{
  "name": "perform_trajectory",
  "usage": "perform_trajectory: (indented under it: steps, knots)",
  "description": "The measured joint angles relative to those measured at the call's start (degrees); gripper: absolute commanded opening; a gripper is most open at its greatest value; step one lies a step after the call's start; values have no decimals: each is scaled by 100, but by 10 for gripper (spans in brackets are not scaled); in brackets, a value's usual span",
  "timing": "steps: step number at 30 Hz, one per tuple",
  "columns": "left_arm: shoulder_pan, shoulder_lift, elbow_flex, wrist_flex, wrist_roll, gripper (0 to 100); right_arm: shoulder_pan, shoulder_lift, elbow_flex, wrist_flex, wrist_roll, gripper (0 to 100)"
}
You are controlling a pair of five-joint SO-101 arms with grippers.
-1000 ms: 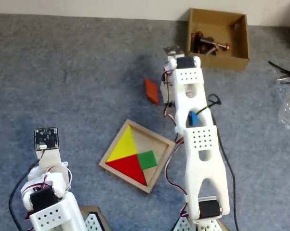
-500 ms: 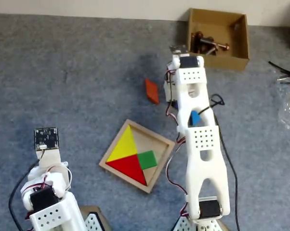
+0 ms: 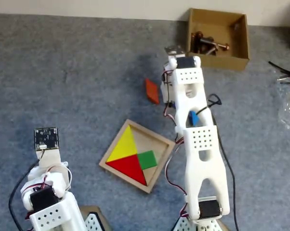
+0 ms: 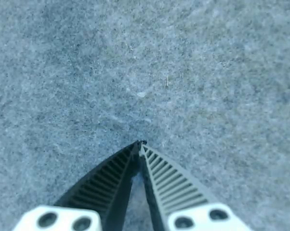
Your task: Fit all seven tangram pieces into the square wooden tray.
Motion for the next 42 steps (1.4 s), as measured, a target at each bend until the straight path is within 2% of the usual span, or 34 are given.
perform_trajectory:
  steps: [10, 22, 42]
  knots:
    - [0, 0, 0, 0, 0, 5, 0, -176, 53, 9, 9, 249]
    - [0, 0, 0, 0, 0, 5, 18, -1424, 1758, 9, -149, 252]
    - [0, 0, 0, 0, 0, 5, 9, -1108, 1829, -554, -466, 252]
